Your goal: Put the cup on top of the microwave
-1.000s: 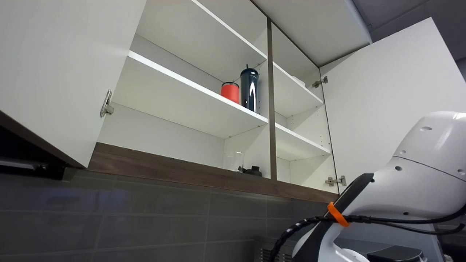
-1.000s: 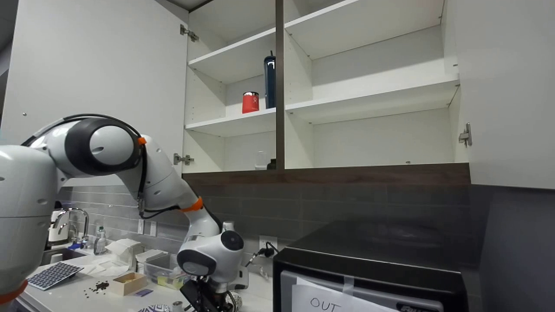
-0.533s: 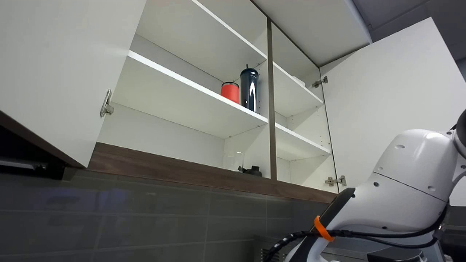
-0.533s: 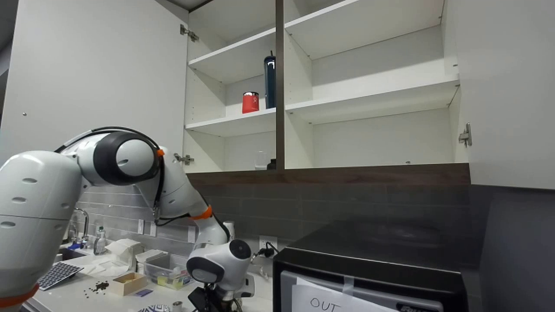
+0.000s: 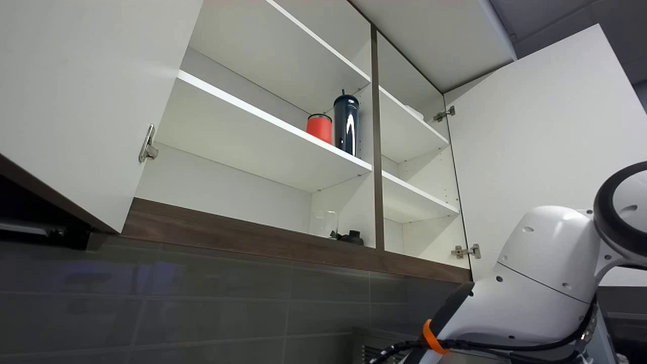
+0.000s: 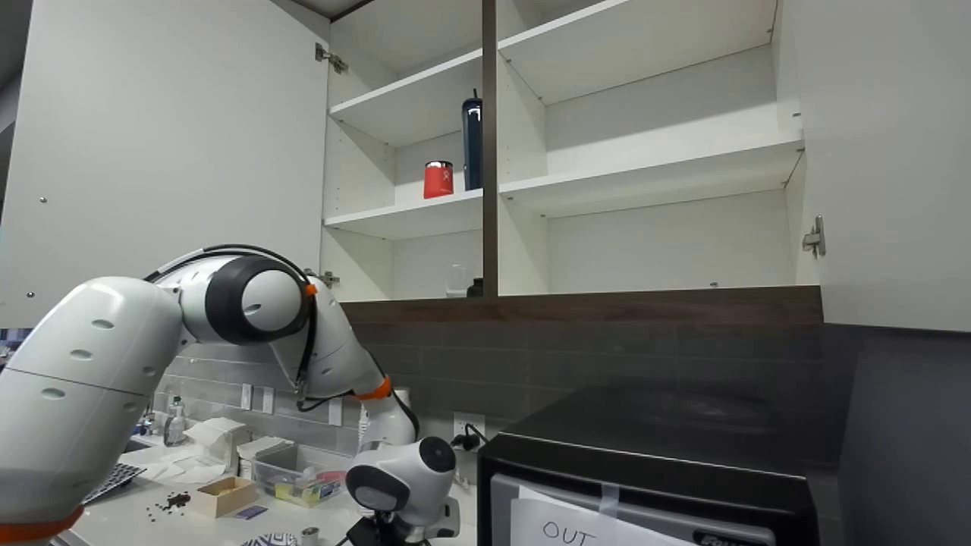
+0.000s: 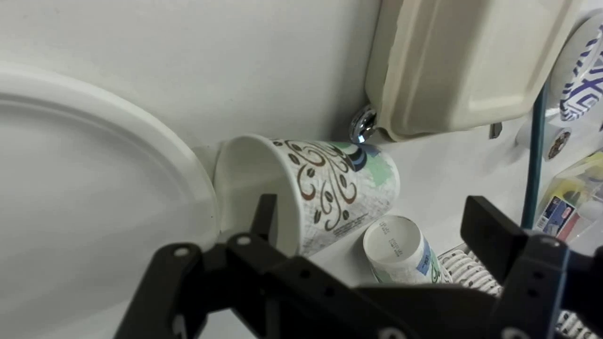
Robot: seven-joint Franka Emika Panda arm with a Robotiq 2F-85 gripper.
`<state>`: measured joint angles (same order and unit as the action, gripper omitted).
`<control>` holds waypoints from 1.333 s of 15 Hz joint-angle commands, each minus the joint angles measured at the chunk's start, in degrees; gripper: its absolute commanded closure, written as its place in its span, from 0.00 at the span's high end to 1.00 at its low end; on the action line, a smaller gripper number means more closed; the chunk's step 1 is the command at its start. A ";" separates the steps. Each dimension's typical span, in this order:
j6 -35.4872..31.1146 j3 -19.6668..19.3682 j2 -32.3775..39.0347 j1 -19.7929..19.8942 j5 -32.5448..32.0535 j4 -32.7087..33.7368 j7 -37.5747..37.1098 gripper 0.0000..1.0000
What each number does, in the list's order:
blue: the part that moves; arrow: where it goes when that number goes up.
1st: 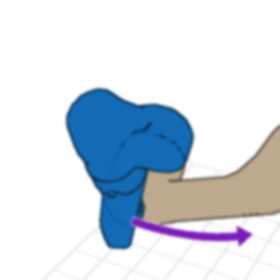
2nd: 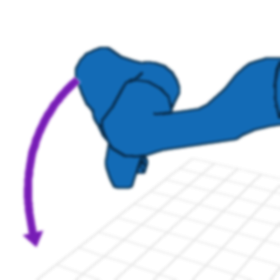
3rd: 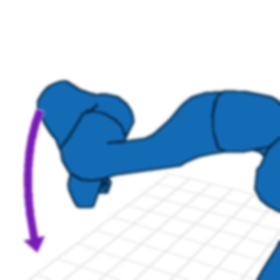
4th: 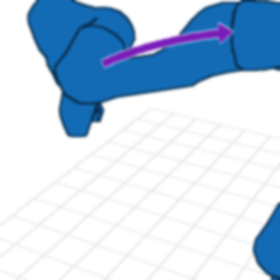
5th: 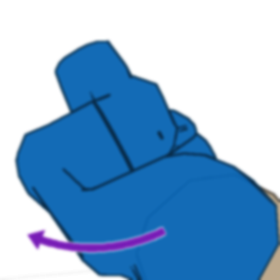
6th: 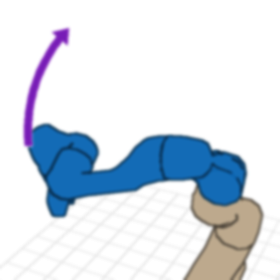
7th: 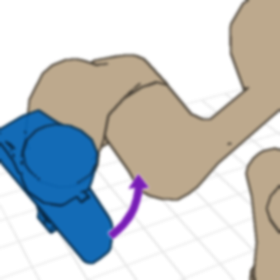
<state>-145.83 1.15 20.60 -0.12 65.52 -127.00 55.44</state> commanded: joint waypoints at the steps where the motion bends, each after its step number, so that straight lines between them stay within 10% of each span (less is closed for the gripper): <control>1: 1.89 1.51 3.80 2.23 1.48 3.33 1.57 1.00; 9: 4.38 2.53 7.34 4.06 1.32 6.30 1.38 0.97; 20: 6.80 2.45 8.61 5.69 2.70 8.11 1.74 0.11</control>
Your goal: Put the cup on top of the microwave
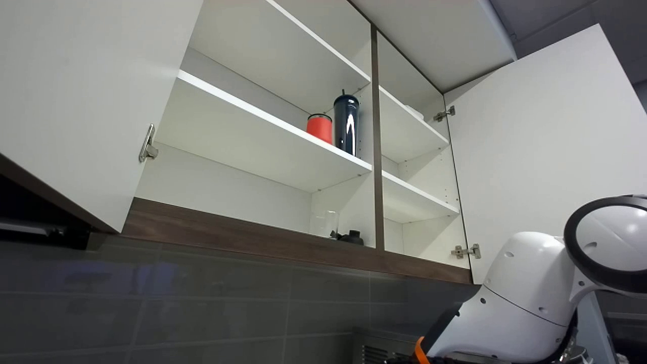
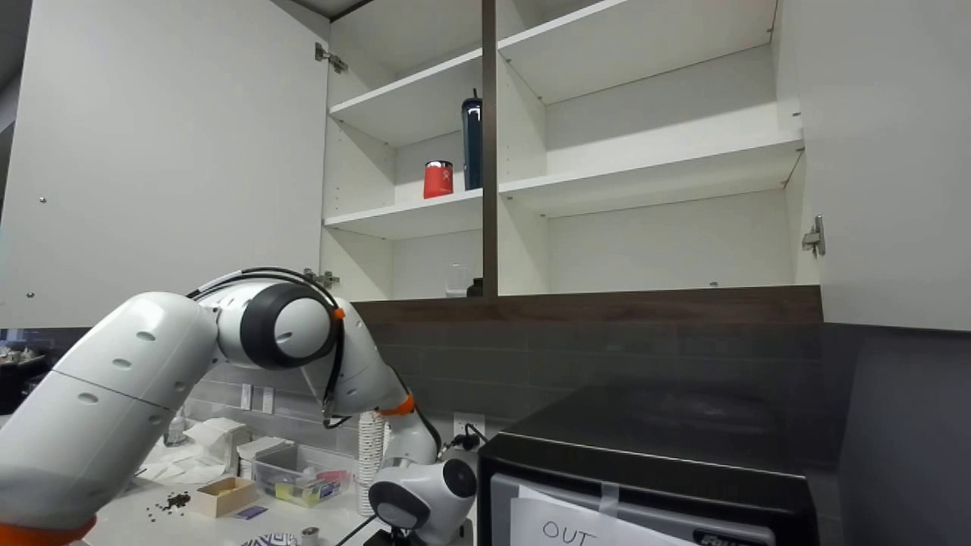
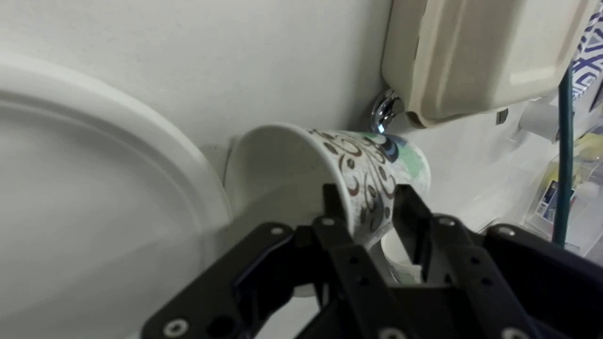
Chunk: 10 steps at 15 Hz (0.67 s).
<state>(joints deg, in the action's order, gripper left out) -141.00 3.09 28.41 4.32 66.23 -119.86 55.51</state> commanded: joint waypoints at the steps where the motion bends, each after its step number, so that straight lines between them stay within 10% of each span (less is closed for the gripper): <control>1: 2.20 0.49 0.73 1.35 2.09 0.96 1.68 0.02; 10: 8.00 -0.38 -0.78 2.21 4.20 1.20 2.92 0.02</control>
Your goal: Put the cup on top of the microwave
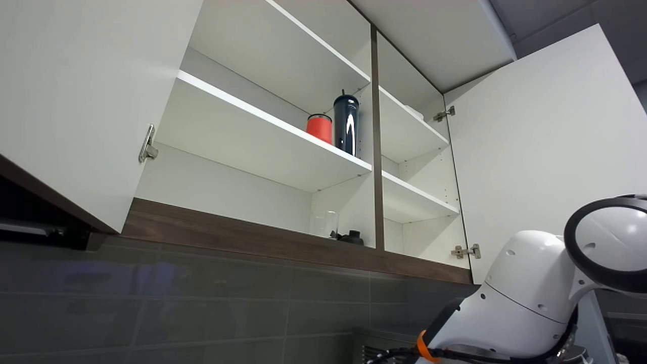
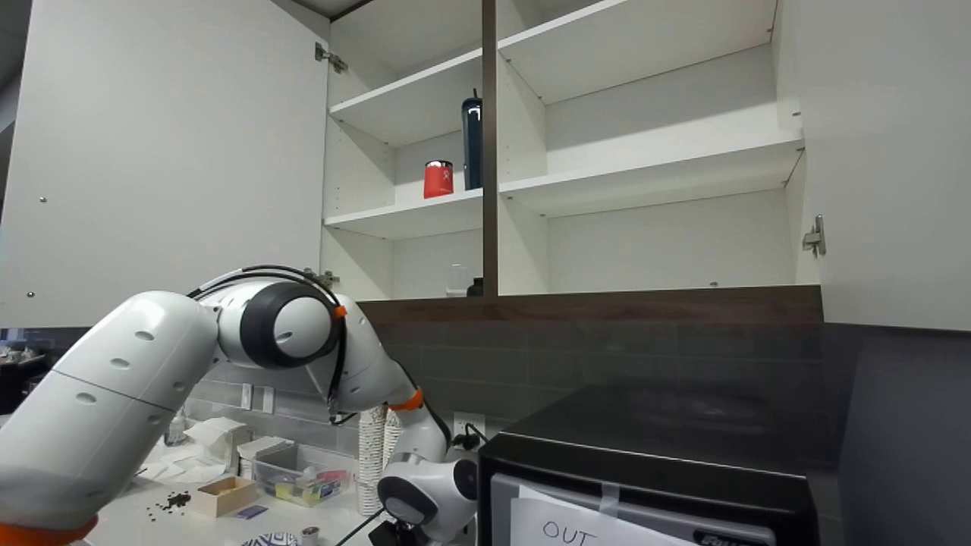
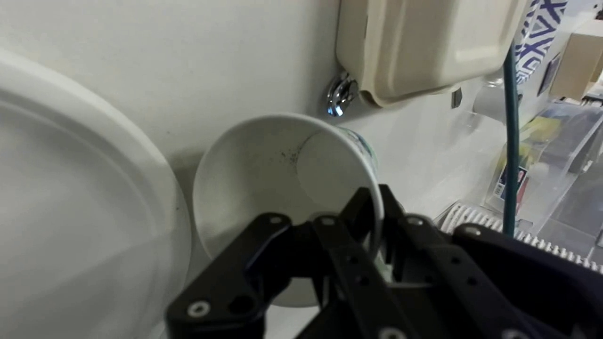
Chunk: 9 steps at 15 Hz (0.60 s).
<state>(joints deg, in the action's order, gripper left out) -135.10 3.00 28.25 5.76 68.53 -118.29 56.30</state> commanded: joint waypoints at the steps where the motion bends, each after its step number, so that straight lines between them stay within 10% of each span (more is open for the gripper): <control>1: 2.48 -0.40 -1.36 0.87 1.99 -0.84 2.40 0.02; 9: 0.21 -1.00 -18.22 -1.91 -0.49 -11.54 2.68 0.02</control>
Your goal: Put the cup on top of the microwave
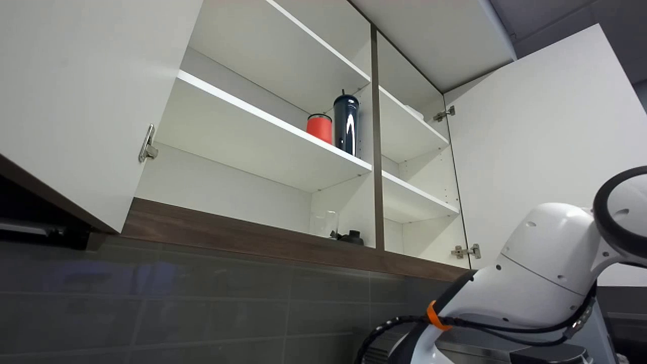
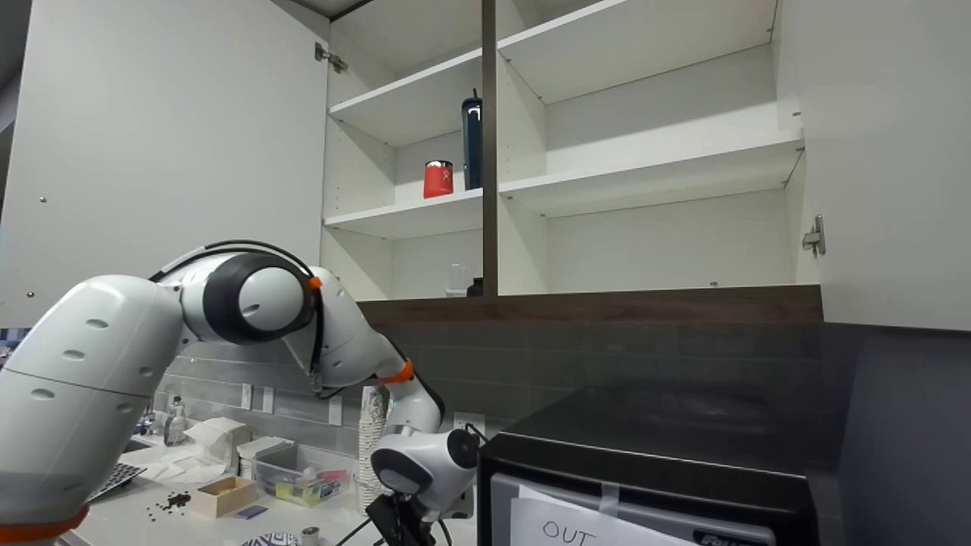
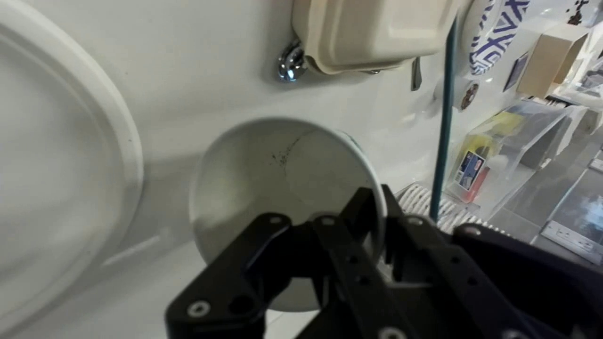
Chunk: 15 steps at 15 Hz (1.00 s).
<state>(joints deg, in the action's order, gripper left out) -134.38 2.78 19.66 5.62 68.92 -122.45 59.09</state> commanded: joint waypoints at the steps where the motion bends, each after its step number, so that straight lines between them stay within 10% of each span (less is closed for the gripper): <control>1: -1.86 -0.97 -13.05 -2.66 -2.17 -9.54 -1.24 0.02; 5: -8.04 -0.24 -26.09 -5.13 -7.16 -17.12 -5.15 0.02; 15: -5.28 -1.30 -18.73 -4.68 -5.04 -11.23 -2.97 0.07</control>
<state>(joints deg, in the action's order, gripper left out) -139.76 2.15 0.98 1.57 64.05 -133.71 56.29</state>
